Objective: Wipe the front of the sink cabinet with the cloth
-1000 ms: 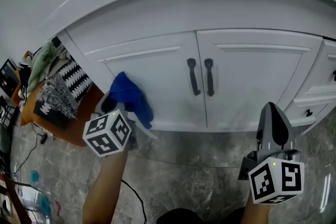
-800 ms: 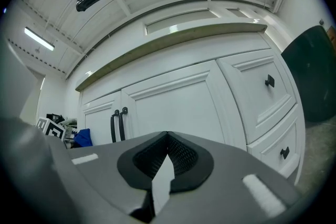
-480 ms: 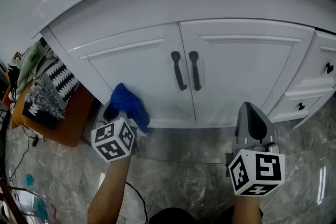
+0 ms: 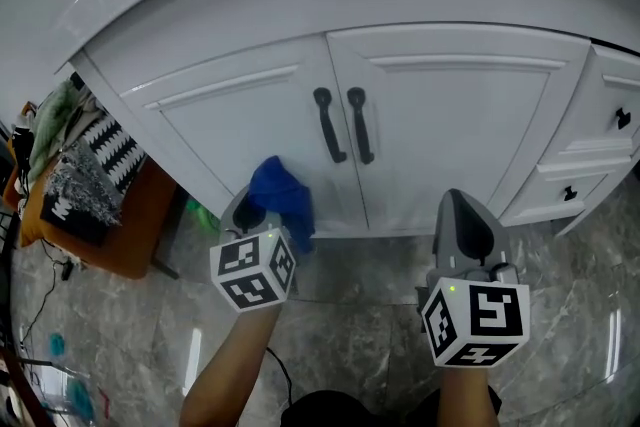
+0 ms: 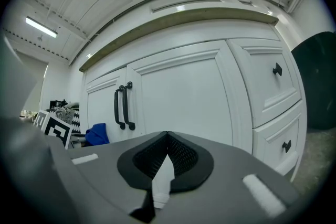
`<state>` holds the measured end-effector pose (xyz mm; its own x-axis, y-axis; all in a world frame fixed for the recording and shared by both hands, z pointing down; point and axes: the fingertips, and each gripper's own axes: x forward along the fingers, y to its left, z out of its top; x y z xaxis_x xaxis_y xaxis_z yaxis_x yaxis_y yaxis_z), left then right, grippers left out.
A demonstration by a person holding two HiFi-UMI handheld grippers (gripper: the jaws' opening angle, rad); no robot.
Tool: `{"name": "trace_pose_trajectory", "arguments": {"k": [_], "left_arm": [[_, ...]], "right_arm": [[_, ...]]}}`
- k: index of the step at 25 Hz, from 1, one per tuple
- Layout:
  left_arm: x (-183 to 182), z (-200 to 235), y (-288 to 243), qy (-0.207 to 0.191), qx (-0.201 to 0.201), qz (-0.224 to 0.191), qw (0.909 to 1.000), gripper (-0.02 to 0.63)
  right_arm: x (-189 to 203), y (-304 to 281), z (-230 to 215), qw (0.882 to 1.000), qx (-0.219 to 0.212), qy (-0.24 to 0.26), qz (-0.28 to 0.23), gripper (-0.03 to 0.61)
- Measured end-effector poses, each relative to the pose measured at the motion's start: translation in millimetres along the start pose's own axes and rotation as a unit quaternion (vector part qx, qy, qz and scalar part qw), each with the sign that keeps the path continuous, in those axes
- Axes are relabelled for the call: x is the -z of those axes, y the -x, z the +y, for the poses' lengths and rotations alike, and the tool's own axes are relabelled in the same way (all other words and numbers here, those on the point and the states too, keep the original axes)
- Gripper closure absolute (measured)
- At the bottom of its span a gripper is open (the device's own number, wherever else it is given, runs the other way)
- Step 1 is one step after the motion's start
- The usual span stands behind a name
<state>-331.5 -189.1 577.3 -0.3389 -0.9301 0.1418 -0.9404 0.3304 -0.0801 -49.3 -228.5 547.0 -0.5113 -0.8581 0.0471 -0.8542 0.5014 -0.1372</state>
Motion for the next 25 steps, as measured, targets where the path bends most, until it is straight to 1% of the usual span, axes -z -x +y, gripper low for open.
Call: {"name": "trace_pose_trajectory", "arguments": {"k": [2,5,8,9,12,14,16,18,21,25], "left_arm": [[3.0,-25.9,-1.2,-0.005,0.022,0.002,0.9997,0.549],[5.0,-64.5,-2.5,0.002,0.051,0.003,0.9987,0.549],[3.5,-87.7,-0.9,0.012,0.057,0.001,0.9983,0.552],[2.9,-94.9,1.2,0.016,0.065,0.0,0.9978,0.552],[0.8,-130.7,7.0,0.005,0.103,0.0,0.9946,0.551],[-1.2,-146.1,7.5,0.007,0.102,0.0,0.9948,0.552],[-1.9,-147.4,8.0,0.02,0.09,-0.005,0.9957,0.552],[-1.5,-151.3,9.9,0.014,0.088,-0.01,0.996,0.551],[-1.9,-173.2,11.8,0.001,0.109,-0.009,0.994,0.551],[-5.0,-199.0,10.3,0.008,0.122,-0.007,0.9924,0.549]], "right_arm": [[0.5,1.2,0.0,1.0,-0.001,0.001,0.002,0.578],[-2.6,4.2,-3.6,1.0,0.001,-0.002,-0.001,0.578],[-5.0,6.0,-11.2,1.0,0.006,-0.005,-0.004,0.578],[-5.3,6.7,-14.6,1.0,0.009,-0.007,-0.004,0.578],[-6.0,9.3,-24.4,1.0,0.015,-0.011,-0.004,0.578],[-6.2,11.0,-29.5,1.0,0.018,-0.013,-0.006,0.578],[-7.4,12.4,-33.7,1.0,0.019,-0.015,-0.008,0.578],[-9.4,14.5,-37.9,1.0,0.02,-0.018,-0.011,0.578],[-10.9,18.1,-43.1,0.999,0.023,-0.022,-0.013,0.578],[-11.3,22.0,-51.9,0.999,0.027,-0.03,-0.014,0.578]]}}
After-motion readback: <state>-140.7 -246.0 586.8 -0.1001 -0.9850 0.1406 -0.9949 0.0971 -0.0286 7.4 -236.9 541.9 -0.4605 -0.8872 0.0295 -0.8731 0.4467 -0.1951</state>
